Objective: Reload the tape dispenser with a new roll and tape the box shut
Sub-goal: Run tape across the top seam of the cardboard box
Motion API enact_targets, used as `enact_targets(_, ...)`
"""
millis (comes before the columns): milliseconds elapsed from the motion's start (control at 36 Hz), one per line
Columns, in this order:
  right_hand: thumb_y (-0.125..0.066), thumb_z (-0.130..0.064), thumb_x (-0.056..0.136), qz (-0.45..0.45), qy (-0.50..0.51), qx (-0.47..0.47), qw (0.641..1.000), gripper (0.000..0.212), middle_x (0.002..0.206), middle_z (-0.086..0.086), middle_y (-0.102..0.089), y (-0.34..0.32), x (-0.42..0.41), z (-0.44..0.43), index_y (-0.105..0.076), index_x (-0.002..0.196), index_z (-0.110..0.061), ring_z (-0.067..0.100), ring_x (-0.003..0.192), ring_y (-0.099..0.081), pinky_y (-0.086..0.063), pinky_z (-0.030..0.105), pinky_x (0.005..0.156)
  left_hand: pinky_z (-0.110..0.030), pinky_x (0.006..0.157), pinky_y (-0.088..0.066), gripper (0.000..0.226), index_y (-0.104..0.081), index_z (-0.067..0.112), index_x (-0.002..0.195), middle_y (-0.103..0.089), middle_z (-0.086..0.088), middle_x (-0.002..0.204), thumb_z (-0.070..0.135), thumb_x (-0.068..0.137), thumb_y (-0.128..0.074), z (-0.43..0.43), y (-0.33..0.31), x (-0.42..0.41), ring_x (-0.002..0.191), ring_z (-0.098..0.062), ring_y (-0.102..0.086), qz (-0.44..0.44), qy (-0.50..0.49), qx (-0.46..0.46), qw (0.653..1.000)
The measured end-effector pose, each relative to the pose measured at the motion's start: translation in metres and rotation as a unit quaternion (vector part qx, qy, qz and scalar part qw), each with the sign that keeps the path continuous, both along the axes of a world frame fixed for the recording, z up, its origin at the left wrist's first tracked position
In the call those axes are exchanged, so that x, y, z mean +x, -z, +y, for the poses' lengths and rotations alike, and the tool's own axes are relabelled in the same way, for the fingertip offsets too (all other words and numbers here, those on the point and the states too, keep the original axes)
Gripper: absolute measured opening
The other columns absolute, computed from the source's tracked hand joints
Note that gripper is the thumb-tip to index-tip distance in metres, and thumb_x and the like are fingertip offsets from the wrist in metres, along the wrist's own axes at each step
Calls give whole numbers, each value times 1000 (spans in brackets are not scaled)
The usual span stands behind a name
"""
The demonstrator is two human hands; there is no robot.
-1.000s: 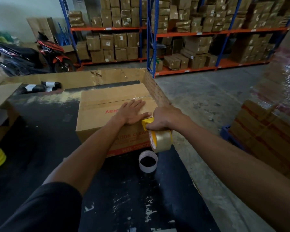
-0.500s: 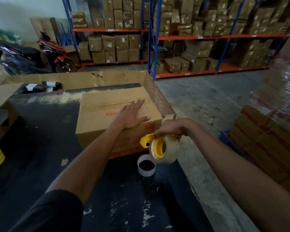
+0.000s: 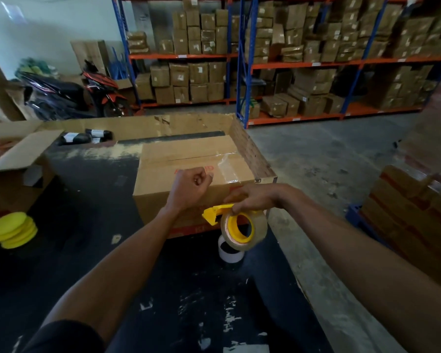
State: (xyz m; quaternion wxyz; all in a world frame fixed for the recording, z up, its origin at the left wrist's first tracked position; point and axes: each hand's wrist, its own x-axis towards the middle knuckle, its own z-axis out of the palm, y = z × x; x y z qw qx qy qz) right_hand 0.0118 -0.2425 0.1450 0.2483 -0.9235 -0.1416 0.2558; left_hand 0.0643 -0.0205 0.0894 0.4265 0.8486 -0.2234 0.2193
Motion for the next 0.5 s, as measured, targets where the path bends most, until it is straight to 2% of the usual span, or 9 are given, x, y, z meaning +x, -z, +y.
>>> enact_targets(56, -70, -42, 92, 1, -9, 16, 1000, 56, 144, -4, -54, 0, 0, 4, -59, 146, -33, 18, 129, -53, -46, 38, 109, -21, 57, -41, 34, -59, 7, 65, -59, -4, 55, 17, 96, -69, 11, 5, -12, 51, -4, -46, 28, 7, 0, 1000)
enact_targets(139, -70, -38, 93, 8, -24, 30, 999, 50, 139, -1, -57, 1, -1, 10, -62, 142, -30, 18, 122, -58, -50, 43, 107, -19, 62, -51, 22, -69, 8, 78, -70, -3, 68, 15, 99, -65, 27, 12, -30, 59, -5, -63, 125, 61, -6, 990)
enact_targets(194, -70, -38, 94, 16, -28, 36, 999, 47, 137, 0, -58, 3, 0, 11, -63, 140, -30, 18, 121, -58, -51, 45, 107, -17, 67, -54, 19, -75, 8, 89, -75, 0, 78, 15, 102, -62, 34, 17, -40, 68, -5, -71, 205, 109, -10, 973)
enact_targets(250, -71, -40, 92, 28, -28, 46, 998, 47, 136, -2, -60, 6, -1, 15, -64, 138, -33, 18, 122, -58, -50, 49, 108, -19, 74, -55, 22, -78, 10, 94, -76, 2, 83, 19, 103, -60, 43, 21, -51, 76, -4, -71, 273, 138, -13, 952)
enact_targets(306, -73, -44, 89, 42, -26, 54, 997, 47, 134, -2, -63, 9, -1, 19, -66, 135, -35, 19, 122, -60, -50, 52, 108, -26, 80, -58, 27, -77, 5, 95, -75, -1, 85, 25, 102, -61, 54, 24, -61, 82, -9, -72, 352, 155, -62, 921)
enact_targets(389, -74, -55, 80, 51, -26, 64, 996, 53, 132, -1, -66, 18, 2, 22, -68, 130, -41, 21, 122, -62, -52, 54, 107, -48, 102, -57, 38, -74, -2, 111, -75, -17, 112, 33, 98, -67, 67, 32, -70, 113, -29, -72, 449, 154, -149, 867)
enact_targets(444, -74, -51, 85, 52, -28, 76, 995, 48, 131, -1, -67, 22, 0, 26, -69, 131, -37, 21, 122, -64, -52, 51, 108, -49, 108, -53, 42, -71, -1, 120, -72, -19, 124, 34, 97, -68, 73, 33, -77, 121, -32, -68, 468, 149, -178, 853)
enact_targets(500, -72, -41, 92, 58, -32, 88, 994, 40, 130, 0, -68, 22, -3, 31, -68, 131, -33, 22, 122, -64, -51, 46, 109, -46, 109, -52, 50, -71, 0, 121, -73, -17, 125, 37, 88, -74, 78, 31, -85, 123, -32, -68, 473, 153, -191, 847)
